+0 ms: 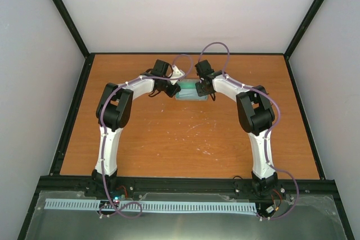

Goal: Organize the sunglasses
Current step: Place the glasses cleaning cloth in the sunglasses case.

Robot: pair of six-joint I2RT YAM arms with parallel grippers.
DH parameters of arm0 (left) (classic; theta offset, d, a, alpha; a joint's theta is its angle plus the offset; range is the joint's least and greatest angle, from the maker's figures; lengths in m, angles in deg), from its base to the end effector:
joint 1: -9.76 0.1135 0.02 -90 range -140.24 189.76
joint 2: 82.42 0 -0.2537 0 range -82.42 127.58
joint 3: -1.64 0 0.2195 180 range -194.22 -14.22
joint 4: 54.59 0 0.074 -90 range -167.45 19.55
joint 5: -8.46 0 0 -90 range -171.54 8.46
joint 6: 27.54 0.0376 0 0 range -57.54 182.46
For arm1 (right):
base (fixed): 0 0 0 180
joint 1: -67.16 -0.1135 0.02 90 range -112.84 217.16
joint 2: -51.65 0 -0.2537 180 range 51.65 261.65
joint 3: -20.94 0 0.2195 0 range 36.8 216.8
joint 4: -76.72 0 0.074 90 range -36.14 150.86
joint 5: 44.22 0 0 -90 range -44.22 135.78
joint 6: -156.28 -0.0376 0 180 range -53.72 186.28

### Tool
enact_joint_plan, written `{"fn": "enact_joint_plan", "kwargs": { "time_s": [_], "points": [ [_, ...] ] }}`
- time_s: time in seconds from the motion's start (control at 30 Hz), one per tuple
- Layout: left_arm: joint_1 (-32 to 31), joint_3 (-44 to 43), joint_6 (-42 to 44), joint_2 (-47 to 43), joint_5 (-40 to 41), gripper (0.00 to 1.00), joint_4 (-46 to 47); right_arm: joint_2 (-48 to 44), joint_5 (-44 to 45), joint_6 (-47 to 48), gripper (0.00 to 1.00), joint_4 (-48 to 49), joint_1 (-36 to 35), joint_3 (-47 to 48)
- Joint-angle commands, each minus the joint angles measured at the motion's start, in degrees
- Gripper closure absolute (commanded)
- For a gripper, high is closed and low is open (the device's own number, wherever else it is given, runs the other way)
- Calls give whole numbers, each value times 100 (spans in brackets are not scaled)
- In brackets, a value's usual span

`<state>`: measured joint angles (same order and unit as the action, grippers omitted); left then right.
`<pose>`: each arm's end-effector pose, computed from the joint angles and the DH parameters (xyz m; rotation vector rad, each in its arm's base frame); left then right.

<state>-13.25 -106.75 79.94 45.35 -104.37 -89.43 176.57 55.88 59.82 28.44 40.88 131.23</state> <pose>0.4048 -0.1878 0.1531 1.0125 2.2768 -0.5402 0.3868 0.1837 0.1672 -0.3989 2.6098 -0.0446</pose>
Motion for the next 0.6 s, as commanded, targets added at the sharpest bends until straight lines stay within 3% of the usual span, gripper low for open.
{"fn": "enact_joint_plan", "kwargs": {
  "time_s": [0.0,0.4,0.57],
  "points": [
    [-20,-197,24,-28,97,99,170,73,147,-41,97,121,69,70],
    [-20,-195,-24,0,124,88,177,130,166,-56,91,86,62,29],
    [-19,-157,-55,-30,96,73,193,81,195,-93,90,106,68,-11]
  ]
}}
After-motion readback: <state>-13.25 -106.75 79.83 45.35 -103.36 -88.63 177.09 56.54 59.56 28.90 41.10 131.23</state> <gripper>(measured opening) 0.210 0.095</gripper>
